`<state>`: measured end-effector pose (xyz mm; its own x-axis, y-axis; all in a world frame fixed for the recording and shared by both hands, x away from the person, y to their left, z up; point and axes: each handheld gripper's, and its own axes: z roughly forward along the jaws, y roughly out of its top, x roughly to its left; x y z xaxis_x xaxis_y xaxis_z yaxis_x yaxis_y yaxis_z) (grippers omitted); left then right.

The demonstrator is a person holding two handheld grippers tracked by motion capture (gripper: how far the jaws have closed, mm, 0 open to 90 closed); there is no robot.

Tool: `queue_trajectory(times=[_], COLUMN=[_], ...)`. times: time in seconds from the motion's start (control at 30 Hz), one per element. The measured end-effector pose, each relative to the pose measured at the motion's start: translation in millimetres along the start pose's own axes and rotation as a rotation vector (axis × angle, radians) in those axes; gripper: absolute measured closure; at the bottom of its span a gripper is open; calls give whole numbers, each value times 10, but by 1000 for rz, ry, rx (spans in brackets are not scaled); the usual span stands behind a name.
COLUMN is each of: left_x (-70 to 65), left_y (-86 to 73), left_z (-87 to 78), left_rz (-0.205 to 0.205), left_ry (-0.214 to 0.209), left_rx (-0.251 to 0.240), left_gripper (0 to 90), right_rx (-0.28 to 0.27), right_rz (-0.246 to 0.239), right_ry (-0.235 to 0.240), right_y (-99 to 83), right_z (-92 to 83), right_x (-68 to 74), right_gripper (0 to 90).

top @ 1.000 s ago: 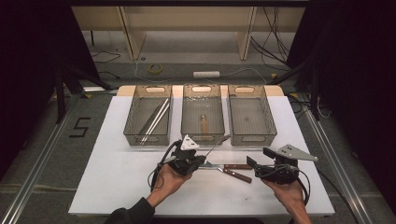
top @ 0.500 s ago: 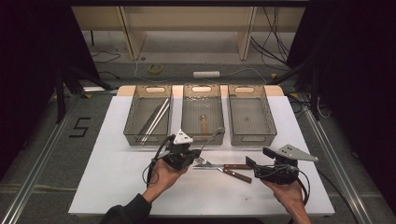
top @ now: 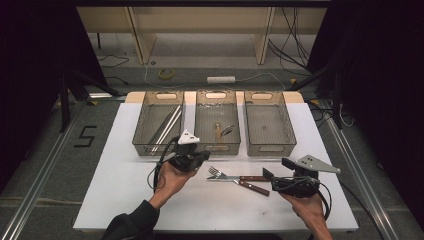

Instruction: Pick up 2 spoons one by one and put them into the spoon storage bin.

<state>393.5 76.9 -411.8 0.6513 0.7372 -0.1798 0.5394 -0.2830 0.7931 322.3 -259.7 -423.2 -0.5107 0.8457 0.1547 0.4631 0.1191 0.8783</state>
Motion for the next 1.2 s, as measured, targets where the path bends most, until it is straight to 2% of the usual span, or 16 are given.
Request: queue_trajectory(times=[0.37,0.47,0.57,0.7,0.83,0.93,1.2], left_x=[217,259,307,339,405,472,533], left_y=[224,284,344,410,455,490,566], left_z=[-48,-49,-23,18,54,92,168], left_rz=[-42,-38,-59,-57,-72,-88,-119], left_ry=[39,55,59,71,85,84,90], left_rx=[-50,-59,-65,-64,-71,-75,-84], left_gripper=[891,891,891,891,891,891,891], right_rx=[-1,-1,-1,-1,4,9,8], right_rz=[-5,-6,-3,-2,-4,-6,-9], right_ry=[2,2,3,5,10,14,15], right_y=[-3,-5,-6,-6,-8,-7,-5], right_z=[7,4,1,-3,4,7,8], right_x=[4,0,-4,-2,-3,-1,9], right_gripper=[193,193,194,198,204,205,205])
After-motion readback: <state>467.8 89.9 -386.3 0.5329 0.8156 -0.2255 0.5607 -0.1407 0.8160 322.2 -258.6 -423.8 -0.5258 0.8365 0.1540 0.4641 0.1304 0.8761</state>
